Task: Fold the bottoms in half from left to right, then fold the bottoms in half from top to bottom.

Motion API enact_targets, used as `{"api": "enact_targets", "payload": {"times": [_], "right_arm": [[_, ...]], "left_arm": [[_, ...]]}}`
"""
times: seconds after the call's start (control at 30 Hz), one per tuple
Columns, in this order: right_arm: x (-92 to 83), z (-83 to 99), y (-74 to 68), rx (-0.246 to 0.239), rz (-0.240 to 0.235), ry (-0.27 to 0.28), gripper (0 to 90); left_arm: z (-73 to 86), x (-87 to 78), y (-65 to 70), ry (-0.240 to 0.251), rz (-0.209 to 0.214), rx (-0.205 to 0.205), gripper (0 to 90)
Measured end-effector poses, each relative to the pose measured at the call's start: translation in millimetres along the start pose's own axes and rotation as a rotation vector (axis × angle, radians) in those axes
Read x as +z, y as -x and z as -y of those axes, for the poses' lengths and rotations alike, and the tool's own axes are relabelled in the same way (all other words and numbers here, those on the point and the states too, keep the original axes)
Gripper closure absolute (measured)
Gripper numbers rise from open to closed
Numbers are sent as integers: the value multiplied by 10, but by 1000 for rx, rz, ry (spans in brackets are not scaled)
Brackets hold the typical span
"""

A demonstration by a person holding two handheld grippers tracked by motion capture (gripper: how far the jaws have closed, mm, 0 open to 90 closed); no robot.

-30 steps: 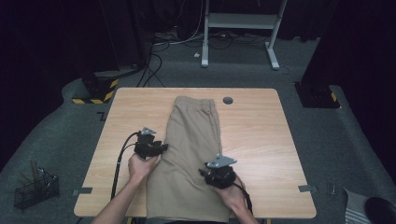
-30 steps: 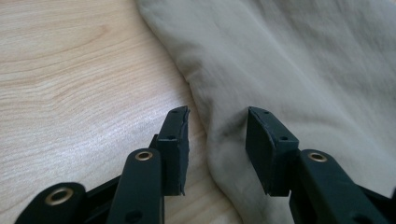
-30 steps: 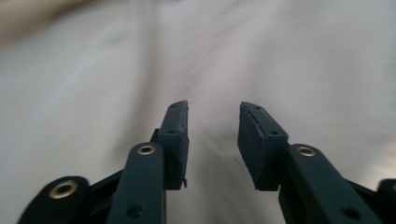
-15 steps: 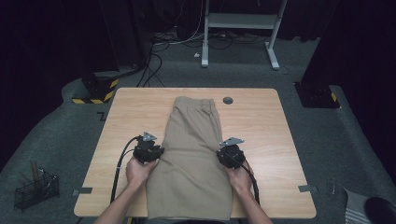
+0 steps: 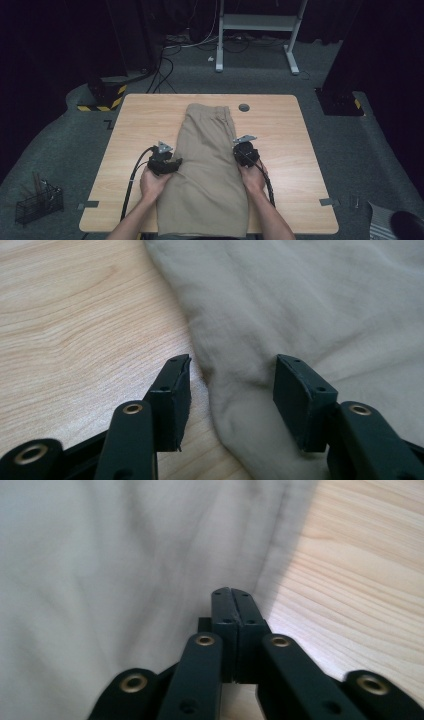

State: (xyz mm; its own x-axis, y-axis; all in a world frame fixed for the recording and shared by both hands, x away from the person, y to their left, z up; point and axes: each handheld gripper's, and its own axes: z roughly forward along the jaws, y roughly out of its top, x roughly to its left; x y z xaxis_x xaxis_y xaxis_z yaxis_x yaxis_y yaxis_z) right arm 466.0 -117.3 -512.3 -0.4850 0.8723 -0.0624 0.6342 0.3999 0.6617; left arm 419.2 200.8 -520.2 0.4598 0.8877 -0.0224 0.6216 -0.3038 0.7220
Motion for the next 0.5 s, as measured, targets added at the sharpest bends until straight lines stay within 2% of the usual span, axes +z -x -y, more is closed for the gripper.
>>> {"api": "enact_targets", "payload": {"times": [0.03,0.1,0.13,0.2,0.3,0.4,0.47,0.5], "right_arm": [[-9,12,61,7,29,-7,900],[-39,39,186,34,43,-20,900],[-62,71,258,48,39,-18,900],[-115,129,288,58,20,-2,865],[-217,175,207,50,-30,48,725],[-305,236,70,32,-69,72,621],[-356,289,-9,46,-106,79,571],[-381,315,-48,40,-117,85,554]], "left_arm": [[-1,-2,3,-2,-4,-1,491],[-4,-1,7,-4,-7,-5,491],[-3,0,4,-2,-5,-5,488],[-5,-1,-8,-3,5,-20,474],[-12,-21,-33,-5,34,-75,416],[-16,-87,6,2,63,-57,383],[-14,-119,29,2,70,-51,367],[6,-188,79,13,76,-40,364]]}}
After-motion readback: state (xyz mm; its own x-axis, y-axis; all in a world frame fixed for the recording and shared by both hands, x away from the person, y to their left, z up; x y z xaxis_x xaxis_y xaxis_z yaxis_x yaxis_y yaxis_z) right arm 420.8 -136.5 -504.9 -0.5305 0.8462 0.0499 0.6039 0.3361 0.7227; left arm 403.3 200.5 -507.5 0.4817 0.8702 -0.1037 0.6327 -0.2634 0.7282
